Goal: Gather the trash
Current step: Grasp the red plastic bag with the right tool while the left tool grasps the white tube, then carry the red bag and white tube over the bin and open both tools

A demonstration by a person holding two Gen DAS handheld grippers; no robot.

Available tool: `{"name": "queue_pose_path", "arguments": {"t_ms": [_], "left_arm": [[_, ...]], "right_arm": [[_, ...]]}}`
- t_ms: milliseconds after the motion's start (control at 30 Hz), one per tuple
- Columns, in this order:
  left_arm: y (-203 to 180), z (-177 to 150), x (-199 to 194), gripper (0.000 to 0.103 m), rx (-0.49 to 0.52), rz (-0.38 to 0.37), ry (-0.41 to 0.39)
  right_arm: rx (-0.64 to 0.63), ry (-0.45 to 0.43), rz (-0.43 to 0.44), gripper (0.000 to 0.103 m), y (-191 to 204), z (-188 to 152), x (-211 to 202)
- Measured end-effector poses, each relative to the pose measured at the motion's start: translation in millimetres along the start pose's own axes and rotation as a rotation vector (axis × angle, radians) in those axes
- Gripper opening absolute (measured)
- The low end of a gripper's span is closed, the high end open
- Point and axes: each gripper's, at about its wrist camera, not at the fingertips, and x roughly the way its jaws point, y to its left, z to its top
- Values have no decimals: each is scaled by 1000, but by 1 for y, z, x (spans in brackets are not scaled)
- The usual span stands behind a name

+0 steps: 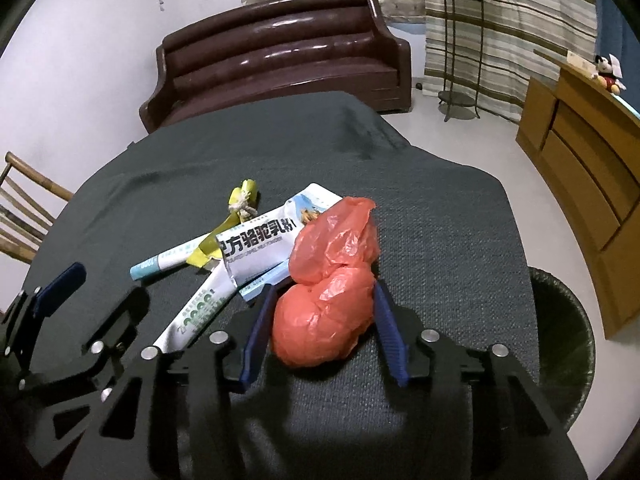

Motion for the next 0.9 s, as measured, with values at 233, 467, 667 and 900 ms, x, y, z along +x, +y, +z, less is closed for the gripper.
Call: {"name": "queue_pose_path", "arguments": {"t_ms": [233,467,667,900], "left_arm": [[-10,1,8,80,25,-28,29],[-26,2,22,76,69,-61,100],[-32,0,35,48,106,-93,174],[-39,-5,34,17,145,-141,178]], "right_arm": [[5,-37,-2,45,-11,-2,-13],[35,-60,-24,45,-33,-7,-24],[58,-45,-25,45,-47,-13,-21],[62,-41,-20,45,-53,-17,-20]]}}
